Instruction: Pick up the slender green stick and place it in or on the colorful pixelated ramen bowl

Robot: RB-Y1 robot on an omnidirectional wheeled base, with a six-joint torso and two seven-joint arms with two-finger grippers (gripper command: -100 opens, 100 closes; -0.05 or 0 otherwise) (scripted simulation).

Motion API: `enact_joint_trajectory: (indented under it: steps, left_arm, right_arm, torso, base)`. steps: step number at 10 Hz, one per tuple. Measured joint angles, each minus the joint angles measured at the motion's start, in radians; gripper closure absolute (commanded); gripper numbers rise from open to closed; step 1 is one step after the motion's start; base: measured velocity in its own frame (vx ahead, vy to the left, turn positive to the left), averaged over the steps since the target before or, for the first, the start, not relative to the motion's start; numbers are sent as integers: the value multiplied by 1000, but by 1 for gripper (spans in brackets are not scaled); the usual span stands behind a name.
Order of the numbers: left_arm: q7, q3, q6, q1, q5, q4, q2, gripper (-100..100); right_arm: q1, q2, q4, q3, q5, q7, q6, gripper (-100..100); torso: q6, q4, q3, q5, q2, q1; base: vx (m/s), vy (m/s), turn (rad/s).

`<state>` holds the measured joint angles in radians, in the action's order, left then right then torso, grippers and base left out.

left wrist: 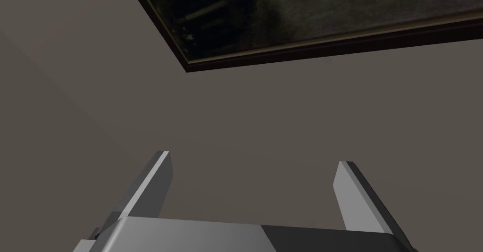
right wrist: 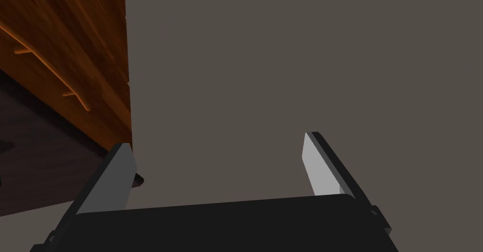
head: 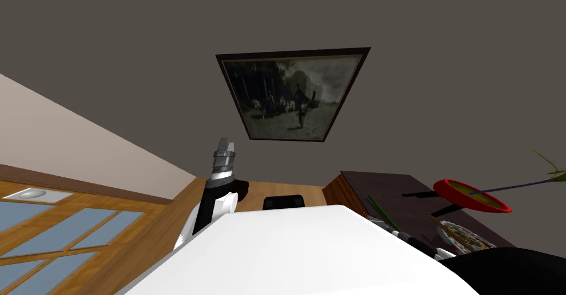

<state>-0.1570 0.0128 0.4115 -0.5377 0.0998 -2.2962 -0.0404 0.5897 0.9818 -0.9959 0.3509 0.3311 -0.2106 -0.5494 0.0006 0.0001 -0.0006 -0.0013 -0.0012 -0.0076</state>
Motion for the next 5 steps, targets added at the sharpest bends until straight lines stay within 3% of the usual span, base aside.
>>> enact_joint_trajectory:
  steps: [1, 3, 5]
  left_arm:
    - [0, 0, 0, 0, 0, 0, 0, 0]
    - [0, 0, 0, 0, 0, 0, 0, 0]
    - [0, 0, 0, 0, 0, 0, 0, 0]
  right_arm:
    - [-1, 30, 24, 19, 0, 1, 19, -100]
    - [31, 46, 63, 19, -7, -24, 37, -100]
    - [28, 45, 110, 36, -7, -45, 48, -100]
  torso:
    - [0, 0, -1, 0, -1, -3]
    - [0, 0, 0, 0, -1, 0]
    - [0, 0, 0, 0, 0, 0]
  base:
    - [50, -133, 92]
    - [39, -95, 76]
    - [14, -110, 85]
